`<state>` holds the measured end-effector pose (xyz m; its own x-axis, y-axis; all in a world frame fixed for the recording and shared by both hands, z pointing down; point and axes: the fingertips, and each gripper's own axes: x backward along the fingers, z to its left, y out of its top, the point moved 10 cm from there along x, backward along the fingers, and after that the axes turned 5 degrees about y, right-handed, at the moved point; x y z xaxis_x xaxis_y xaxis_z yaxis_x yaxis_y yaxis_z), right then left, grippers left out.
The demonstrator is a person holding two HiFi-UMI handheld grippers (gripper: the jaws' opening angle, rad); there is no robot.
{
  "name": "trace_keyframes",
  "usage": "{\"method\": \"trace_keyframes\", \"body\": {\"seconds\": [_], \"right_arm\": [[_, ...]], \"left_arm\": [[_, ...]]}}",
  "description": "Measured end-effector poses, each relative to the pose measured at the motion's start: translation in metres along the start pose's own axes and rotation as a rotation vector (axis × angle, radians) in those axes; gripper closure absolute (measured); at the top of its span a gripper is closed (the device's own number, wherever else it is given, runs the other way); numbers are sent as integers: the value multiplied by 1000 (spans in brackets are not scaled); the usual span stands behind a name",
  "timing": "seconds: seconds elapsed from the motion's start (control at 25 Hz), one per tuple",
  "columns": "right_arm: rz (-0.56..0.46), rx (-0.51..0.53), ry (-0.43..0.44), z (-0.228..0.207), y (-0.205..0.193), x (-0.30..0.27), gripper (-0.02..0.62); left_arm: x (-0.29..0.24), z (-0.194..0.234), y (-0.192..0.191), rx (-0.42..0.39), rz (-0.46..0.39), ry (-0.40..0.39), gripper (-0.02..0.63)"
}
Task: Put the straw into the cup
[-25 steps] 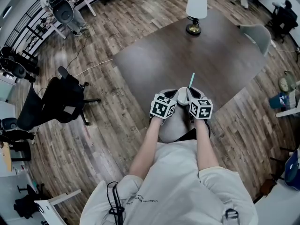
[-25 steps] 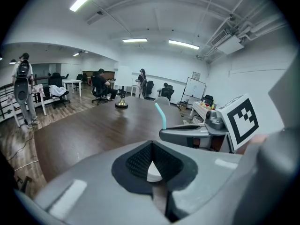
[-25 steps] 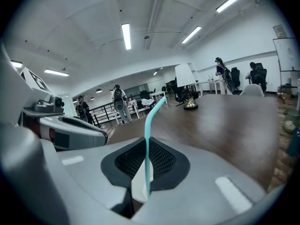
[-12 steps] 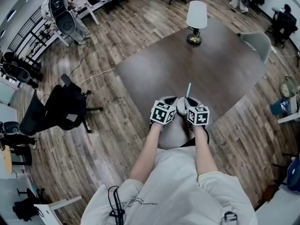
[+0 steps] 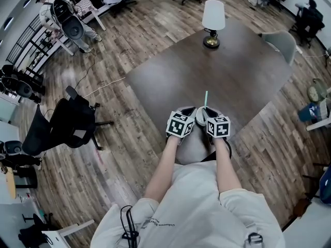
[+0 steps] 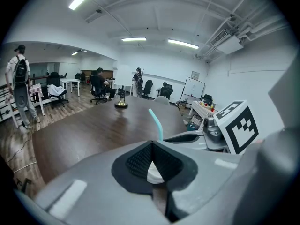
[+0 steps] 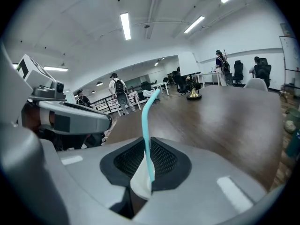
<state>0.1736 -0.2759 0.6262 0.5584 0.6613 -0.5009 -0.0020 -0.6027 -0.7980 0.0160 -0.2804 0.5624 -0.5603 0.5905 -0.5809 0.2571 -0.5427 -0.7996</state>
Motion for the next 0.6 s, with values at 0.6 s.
{"method": "trace_keyframes", "body": {"seconds": [0.6], "right_arm": [[-5,-39,-45,7,-17,15,515]], "left_arm": [[9,-9,-13,-29,20,-33,606]]}}
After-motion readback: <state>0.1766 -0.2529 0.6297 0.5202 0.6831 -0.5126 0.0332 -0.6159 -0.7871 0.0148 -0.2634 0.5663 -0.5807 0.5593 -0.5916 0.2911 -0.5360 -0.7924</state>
